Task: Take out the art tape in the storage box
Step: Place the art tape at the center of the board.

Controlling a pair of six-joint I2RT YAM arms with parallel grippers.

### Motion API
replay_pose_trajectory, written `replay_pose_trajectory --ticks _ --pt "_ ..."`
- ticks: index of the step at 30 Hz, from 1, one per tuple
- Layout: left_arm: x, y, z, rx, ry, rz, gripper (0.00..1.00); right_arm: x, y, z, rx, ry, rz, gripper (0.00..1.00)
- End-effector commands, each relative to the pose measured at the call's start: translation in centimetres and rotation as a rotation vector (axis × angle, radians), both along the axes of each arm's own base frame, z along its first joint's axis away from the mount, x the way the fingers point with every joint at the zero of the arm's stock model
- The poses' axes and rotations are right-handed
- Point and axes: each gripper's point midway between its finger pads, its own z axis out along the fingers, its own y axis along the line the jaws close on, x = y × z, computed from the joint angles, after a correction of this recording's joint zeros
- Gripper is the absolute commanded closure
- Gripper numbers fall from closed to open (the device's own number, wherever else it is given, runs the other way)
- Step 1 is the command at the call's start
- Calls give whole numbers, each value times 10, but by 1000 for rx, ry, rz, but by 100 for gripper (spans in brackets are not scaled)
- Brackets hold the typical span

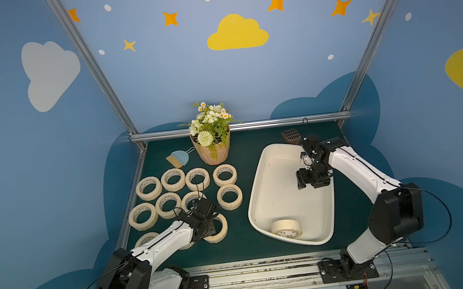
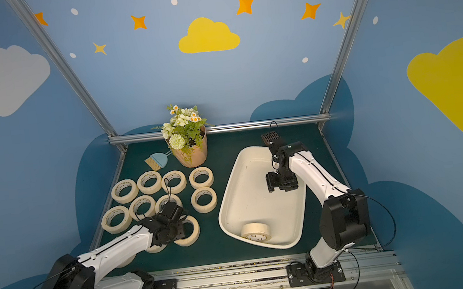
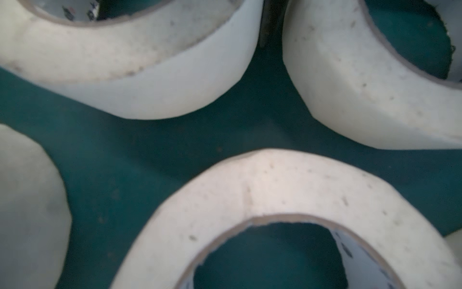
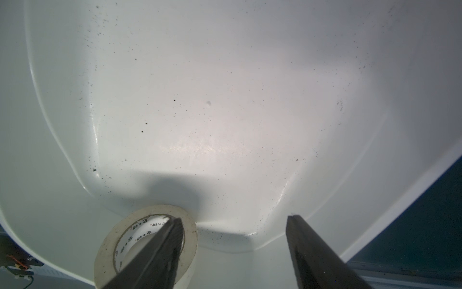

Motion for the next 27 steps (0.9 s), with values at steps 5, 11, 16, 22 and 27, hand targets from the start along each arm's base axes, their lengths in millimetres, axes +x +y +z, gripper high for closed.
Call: replay_pose_trajectory --ticks 5,11,16,22,27 --pt "-4 26 -6 -29 7 163 96 -27 6 -11 -3 37 78 28" --pt "-4 28 -8 -27 18 181 94 -66 36 -7 52 6 249 27" --pt "-5 26 -9 -35 35 175 56 -86 56 3 150 12 296 15" --pt "-1 21 1 -55 21 143 20 -112 79 12 254 32 383 4" --pt "11 13 29 -92 -49 105 17 -132 83 2 233 101 428 4"
